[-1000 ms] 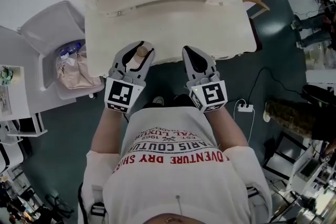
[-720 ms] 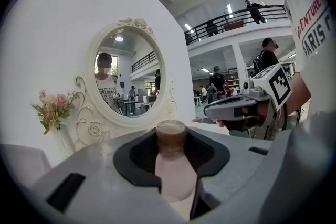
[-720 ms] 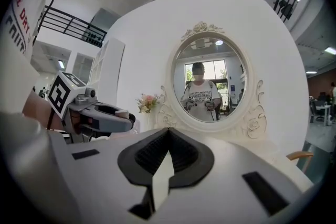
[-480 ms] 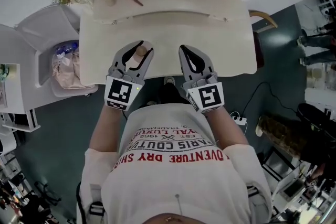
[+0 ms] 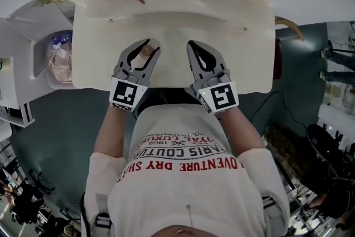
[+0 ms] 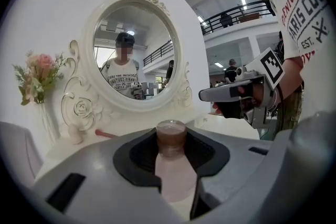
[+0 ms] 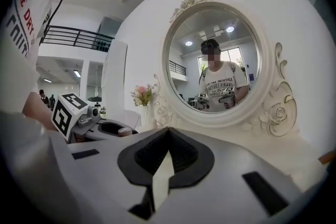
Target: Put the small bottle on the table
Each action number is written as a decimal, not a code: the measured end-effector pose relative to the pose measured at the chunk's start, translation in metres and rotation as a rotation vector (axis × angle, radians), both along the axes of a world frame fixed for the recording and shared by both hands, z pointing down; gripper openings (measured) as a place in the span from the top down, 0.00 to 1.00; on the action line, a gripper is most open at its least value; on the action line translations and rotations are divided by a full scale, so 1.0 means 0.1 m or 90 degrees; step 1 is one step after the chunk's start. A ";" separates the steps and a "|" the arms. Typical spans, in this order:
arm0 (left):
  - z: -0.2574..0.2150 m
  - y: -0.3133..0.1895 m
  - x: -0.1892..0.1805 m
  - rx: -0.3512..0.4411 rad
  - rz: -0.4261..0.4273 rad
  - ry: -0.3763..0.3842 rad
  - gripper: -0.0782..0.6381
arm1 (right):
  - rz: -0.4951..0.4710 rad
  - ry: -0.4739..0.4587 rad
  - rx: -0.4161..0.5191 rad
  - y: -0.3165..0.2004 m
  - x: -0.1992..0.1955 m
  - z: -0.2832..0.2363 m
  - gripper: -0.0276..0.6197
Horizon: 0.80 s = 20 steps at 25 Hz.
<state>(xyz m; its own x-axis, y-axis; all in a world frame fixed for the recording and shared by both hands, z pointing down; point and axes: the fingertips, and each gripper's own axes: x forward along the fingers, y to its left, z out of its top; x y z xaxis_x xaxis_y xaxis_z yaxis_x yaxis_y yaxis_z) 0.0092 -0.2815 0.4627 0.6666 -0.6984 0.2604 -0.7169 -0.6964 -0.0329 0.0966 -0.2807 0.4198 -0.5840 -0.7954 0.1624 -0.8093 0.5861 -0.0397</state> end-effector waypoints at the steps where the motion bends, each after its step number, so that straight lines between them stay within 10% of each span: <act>1: 0.07 -0.03 0.02 -0.006 -0.004 -0.002 0.70 | -0.005 -0.003 -0.005 -0.05 0.02 0.05 0.96; 20: 1.00 -0.46 0.25 -0.071 -0.023 -0.045 0.70 | -0.027 -0.032 -0.117 -0.62 0.18 0.74 0.96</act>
